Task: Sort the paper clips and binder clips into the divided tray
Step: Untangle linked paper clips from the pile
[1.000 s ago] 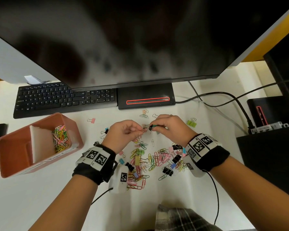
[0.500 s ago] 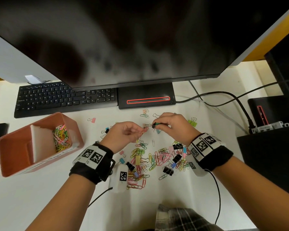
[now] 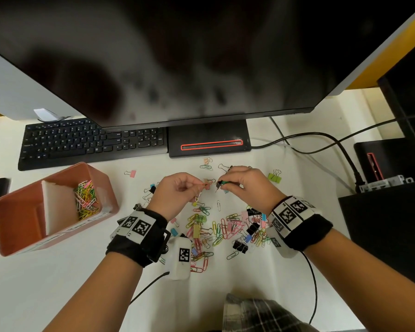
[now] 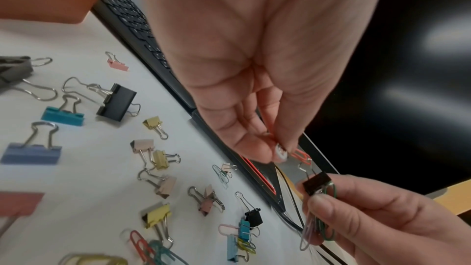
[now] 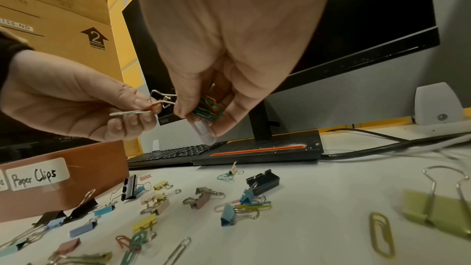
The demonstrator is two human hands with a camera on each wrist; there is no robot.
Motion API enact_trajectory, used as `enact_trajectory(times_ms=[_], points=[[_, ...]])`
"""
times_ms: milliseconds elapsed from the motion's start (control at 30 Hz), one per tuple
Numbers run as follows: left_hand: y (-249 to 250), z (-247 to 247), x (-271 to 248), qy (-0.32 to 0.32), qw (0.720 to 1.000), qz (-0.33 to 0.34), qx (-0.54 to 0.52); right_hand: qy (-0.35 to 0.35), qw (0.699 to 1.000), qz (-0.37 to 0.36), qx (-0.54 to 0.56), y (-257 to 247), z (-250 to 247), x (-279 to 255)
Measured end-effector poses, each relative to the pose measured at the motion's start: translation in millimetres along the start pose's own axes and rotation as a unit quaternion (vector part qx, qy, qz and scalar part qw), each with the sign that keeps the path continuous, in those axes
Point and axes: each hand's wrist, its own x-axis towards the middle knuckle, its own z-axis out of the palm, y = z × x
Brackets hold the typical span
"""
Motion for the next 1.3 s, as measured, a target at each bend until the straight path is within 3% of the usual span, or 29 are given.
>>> enact_trajectory(times_ms=[100, 167, 267, 400, 533, 667, 867, 1033, 1167, 1300], points=[[-1.2, -1.0, 0.0, -0.004, 1.000, 0.007, 0.012, 0.004, 1.000, 0.005, 0.001, -0.2, -2.4, 0.4], [-3.0, -5.1, 0.5, -0.011, 0.996, 0.036, 0.075, -0.010, 1.000, 0.010, 0.009, -0.8, -6.9, 1.7], [-2.3, -10.9, 1.9, -0.041, 0.971, 0.096, 0.214, -0.071, 0.997, 0.007, -0.003, -3.5, -10.1, 4.5], [4.5, -12.0, 6.6, -0.098, 0.939, 0.140, 0.300, -0.113, 0.994, 0.005, -0.006, -8.3, -9.8, 7.2], [9.8, -8.9, 8.8, -0.127, 0.923, 0.169, 0.321, -0.124, 0.992, 0.010, -0.008, -12.8, -7.7, 11.1], [9.2, -7.6, 4.1, -0.122, 0.930, 0.175, 0.300, -0.120, 0.992, 0.029, -0.005, -12.3, -4.5, 11.5], [-2.2, -12.8, -7.5, -0.056, 0.950, 0.152, 0.267, -0.123, 0.985, 0.113, -0.049, 5.6, 5.1, 8.0], [-15.8, -22.3, -14.1, 0.018, 0.965, 0.122, 0.229, -0.116, 0.978, 0.173, -0.022, 15.4, 13.5, 0.8], [-18.2, -43.8, -26.5, 0.103, 0.971, 0.096, 0.192, -0.059, 0.988, 0.145, 0.011, -7.1, 5.0, 6.4], [-26.0, -99.0, -48.2, 0.214, 0.964, 0.025, 0.158, -0.041, 0.998, 0.042, 0.018, -74.7, 17.1, 44.6]])
